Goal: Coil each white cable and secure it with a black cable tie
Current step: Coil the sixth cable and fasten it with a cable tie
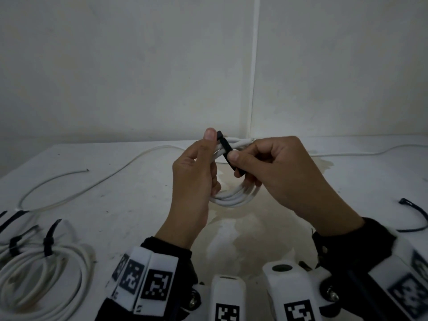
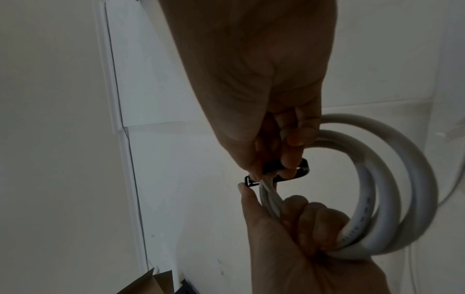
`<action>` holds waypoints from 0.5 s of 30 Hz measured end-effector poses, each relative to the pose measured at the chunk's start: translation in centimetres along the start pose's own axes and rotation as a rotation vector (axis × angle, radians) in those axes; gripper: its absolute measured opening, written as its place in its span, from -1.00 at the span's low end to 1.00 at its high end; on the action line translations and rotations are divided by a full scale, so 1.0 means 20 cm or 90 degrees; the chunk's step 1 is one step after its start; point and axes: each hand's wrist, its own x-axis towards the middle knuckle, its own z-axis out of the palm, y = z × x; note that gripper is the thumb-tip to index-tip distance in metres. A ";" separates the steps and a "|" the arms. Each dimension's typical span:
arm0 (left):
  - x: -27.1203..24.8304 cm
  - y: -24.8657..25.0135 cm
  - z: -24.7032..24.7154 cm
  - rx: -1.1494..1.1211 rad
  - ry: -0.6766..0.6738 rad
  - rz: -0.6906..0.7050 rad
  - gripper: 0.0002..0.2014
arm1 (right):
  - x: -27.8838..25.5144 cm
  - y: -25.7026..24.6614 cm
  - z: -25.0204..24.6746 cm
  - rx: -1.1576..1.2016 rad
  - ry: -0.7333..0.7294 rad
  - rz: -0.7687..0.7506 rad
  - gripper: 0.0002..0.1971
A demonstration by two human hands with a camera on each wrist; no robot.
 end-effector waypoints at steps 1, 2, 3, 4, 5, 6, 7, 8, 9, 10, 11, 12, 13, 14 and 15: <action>0.00 0.00 0.00 0.001 0.000 0.002 -0.68 | 0.00 0.00 0.00 0.007 0.001 0.000 -0.80; 0.00 0.00 0.00 0.001 0.000 0.003 -0.71 | 0.00 0.00 0.00 0.012 0.003 0.000 -0.80; 0.00 0.00 0.00 0.003 -0.001 0.003 -0.71 | 0.00 -0.01 0.00 0.016 0.003 0.002 -0.80; 0.00 0.00 0.00 0.006 -0.001 0.003 -0.70 | 0.00 -0.01 0.00 0.020 0.003 0.005 -0.81; 0.00 0.00 0.00 0.011 -0.002 0.003 -0.70 | 0.00 -0.01 0.00 0.024 0.003 0.010 -0.81; 0.00 -0.01 0.00 0.014 -0.002 0.003 -0.70 | 0.00 -0.01 0.00 0.027 0.002 0.015 -0.82; 0.00 -0.01 0.00 0.017 -0.003 0.005 -0.71 | 0.00 -0.01 0.00 0.031 0.001 0.020 -0.82; 0.00 -0.01 0.00 0.020 -0.002 0.006 -0.71 | 0.00 -0.01 0.00 0.035 0.000 0.023 -0.82; 0.00 -0.01 0.00 0.024 -0.002 0.011 -0.72 | 0.00 -0.01 0.00 0.042 0.001 0.025 -0.82; 0.00 -0.01 0.00 0.028 -0.002 0.018 -0.73 | 0.00 -0.01 0.00 0.049 0.002 0.024 -0.83; 0.00 -0.02 0.01 0.032 -0.004 0.026 -0.72 | 0.00 -0.01 0.00 0.054 0.004 0.019 -0.83; -0.01 -0.02 0.01 0.040 -0.007 0.033 -0.71 | 0.00 0.00 0.01 0.056 0.009 0.015 -0.83; -0.01 -0.03 0.02 0.051 -0.009 0.037 -0.69 | 0.00 0.00 0.01 0.055 0.015 0.011 -0.83; -0.01 -0.03 0.02 0.062 -0.009 0.040 -0.68 | 0.00 0.00 0.01 0.053 0.021 0.008 -0.82; -0.02 -0.03 0.02 0.069 -0.008 0.042 -0.68 | 0.00 0.00 0.02 0.052 0.026 0.002 -0.82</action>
